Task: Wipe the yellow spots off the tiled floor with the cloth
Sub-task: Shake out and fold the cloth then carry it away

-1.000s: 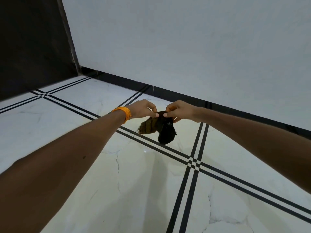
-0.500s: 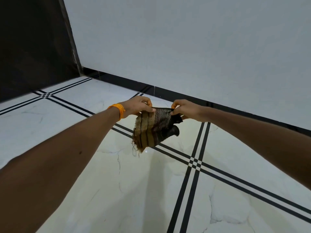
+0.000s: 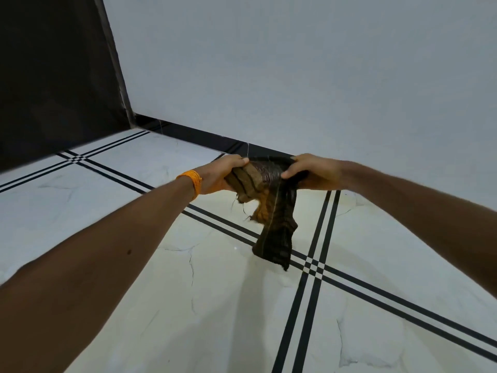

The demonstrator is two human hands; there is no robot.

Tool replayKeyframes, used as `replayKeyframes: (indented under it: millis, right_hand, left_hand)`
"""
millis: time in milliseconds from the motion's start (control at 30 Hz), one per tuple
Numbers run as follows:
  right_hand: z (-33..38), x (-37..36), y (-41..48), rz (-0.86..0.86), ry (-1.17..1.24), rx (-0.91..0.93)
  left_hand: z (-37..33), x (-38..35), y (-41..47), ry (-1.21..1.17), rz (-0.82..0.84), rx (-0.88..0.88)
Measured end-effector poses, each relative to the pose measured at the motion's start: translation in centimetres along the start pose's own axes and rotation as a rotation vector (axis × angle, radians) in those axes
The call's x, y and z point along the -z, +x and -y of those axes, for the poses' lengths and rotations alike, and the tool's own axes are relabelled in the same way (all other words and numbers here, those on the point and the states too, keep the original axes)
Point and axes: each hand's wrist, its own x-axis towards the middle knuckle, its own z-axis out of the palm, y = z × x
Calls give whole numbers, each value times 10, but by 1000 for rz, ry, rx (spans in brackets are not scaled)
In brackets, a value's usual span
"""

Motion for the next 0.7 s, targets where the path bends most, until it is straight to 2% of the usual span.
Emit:
replayKeyframes:
  millis: [100,167,267,400,500,633,700]
  right_hand:
    - [-20,-1,-3,-29,559,134]
    - [-44,-24,-2,9,694,69]
    - [-48,-56,-4,89,626,48]
    - [-19,-45,-7,-42,688,173]
    - [-17,-37,-6,-97,725,142]
    - [-11,-36,-5,-150,739,130]
    - [-7,-35,-5,-182,706,138]
  left_hand:
    - [-19,-11,0,-238,-130,-32]
    - [-27,-13,-3,-331,-153,-10]
    - [-27,-16,-8,-359,-97,59]
    - [-20,-18,-10,-514,18,47]
    - [-9,-8,-2,-574,90,69]
    - [1,-1,-2,-225,94,88]
    - [2,1,-4,-133,96,90]
